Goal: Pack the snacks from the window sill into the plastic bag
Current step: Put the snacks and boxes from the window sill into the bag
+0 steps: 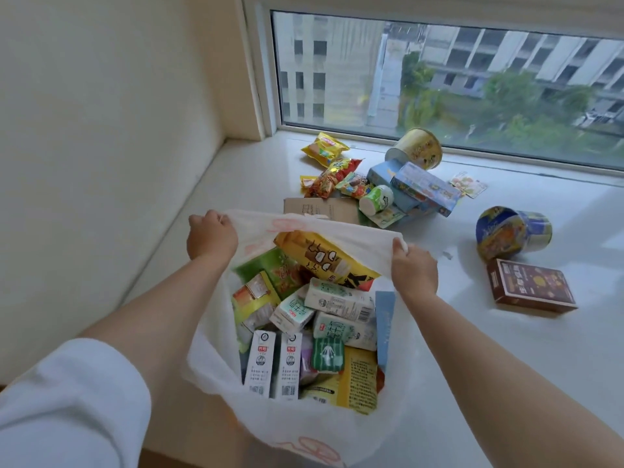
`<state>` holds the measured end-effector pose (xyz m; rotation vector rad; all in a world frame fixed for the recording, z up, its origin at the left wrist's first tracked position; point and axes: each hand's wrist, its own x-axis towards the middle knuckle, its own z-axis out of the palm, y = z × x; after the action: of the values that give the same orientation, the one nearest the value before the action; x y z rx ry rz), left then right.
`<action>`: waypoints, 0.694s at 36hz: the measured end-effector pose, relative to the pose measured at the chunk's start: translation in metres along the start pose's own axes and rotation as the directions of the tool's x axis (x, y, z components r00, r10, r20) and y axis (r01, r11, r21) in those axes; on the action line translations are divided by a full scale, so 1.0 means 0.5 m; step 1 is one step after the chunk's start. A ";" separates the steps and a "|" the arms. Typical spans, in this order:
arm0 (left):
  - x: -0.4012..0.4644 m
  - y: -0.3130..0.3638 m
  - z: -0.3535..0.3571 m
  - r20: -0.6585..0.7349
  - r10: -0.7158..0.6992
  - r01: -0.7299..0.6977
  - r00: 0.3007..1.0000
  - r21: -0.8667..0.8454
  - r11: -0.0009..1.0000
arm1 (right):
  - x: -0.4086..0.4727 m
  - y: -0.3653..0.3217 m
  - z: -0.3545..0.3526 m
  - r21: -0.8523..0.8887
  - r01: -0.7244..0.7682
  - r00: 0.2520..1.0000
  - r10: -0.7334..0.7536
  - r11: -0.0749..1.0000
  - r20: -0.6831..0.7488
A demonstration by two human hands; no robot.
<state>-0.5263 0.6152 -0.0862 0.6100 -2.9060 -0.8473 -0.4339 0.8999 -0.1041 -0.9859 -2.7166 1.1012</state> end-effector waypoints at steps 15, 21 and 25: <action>0.045 0.284 0.185 0.379 0.357 -0.451 0.854 0.194 0.871 | 0.164 -0.023 0.008 -0.117 0.085 0.989 -0.069 0.990 0.133; 0.122 0.341 0.316 0.481 0.280 -0.452 0.831 0.291 0.843 | 0.316 -0.007 0.053 -0.273 0.104 0.967 -0.033 0.956 0.252; 0.172 0.361 0.403 0.499 0.295 -0.470 0.815 0.271 0.840 | 0.405 -0.004 0.099 -0.217 0.010 0.969 0.044 0.976 0.241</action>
<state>-0.7016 0.8230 -0.1670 -0.2299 -3.4498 -0.3942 -0.6094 0.9854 -0.1770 -0.9572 -3.0884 1.0053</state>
